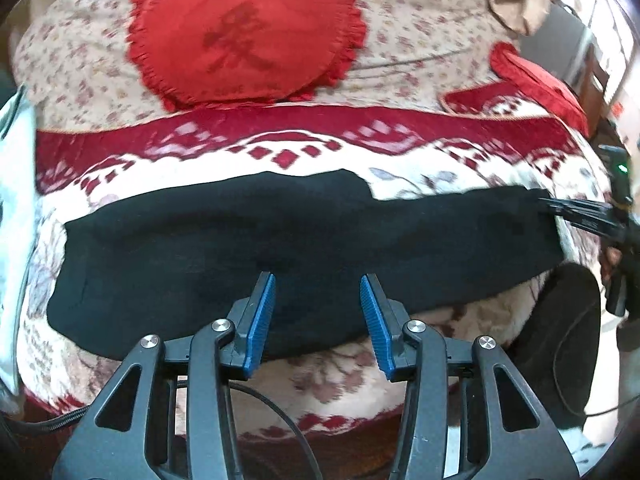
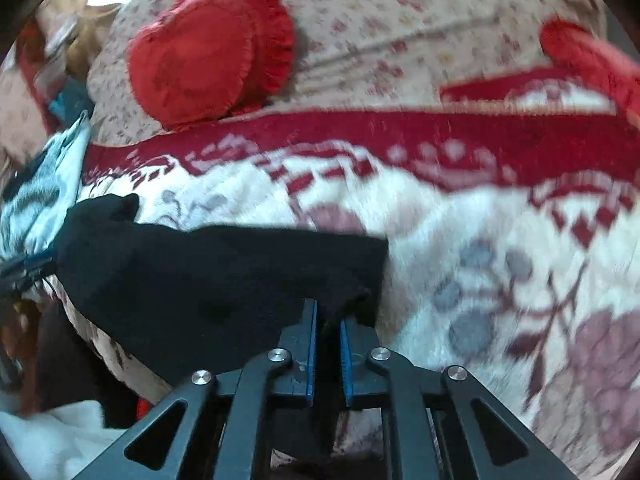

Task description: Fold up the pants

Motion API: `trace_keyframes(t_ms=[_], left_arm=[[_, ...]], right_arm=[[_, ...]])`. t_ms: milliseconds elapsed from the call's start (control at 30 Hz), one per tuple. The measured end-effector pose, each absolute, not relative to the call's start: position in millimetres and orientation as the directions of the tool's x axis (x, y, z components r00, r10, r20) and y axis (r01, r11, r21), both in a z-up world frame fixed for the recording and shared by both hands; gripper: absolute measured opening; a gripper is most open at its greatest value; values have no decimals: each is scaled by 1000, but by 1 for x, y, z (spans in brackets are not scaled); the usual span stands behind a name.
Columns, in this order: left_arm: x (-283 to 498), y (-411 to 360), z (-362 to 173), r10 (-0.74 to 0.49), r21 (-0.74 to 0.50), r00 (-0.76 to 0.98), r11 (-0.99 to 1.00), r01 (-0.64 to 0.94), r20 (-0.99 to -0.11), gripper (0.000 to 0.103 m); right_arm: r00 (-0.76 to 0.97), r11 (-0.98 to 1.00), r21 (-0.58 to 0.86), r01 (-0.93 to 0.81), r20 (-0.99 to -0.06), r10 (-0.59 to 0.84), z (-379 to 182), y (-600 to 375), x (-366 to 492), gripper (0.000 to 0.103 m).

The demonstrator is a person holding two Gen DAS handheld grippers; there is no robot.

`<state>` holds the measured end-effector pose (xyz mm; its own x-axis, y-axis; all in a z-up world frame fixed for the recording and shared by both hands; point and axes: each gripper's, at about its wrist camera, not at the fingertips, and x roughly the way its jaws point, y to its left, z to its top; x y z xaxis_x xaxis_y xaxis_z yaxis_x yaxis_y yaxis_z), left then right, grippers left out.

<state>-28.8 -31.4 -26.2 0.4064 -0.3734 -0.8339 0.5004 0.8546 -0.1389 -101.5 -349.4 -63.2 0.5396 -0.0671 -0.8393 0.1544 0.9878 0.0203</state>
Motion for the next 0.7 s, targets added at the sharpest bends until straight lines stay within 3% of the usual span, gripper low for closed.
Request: trace_keyframes(t_ms=[133, 300, 367, 400, 433, 700], left_arm=[[-17, -14, -27, -363, -170, 434, 891, 421, -825, 44], [-11, -10, -42, -328, -162, 422, 909, 384, -845, 44], [-12, -11, -44, -324, -158, 419, 910, 384, -848, 44], [-11, -11, -44, -325, -160, 417, 910, 382, -849, 44], [-10, -11, -45, -327, -167, 414, 911, 378, -850, 44], [-13, -22, -45, -335, -173, 395, 904, 392, -855, 44]], right_arm=[[533, 979, -111, 172, -825, -187, -57, -350, -88, 8], [481, 979, 8, 203, -872, -92, -85, -368, -86, 10], [517, 968, 83, 236, -854, -52, -80, -379, -95, 18], [532, 959, 121, 255, -846, -34, -78, -386, -99, 38], [537, 951, 152, 269, -844, -17, -78, -393, -101, 51], [489, 926, 326, 192, -849, 198, -102, -400, -79, 49]])
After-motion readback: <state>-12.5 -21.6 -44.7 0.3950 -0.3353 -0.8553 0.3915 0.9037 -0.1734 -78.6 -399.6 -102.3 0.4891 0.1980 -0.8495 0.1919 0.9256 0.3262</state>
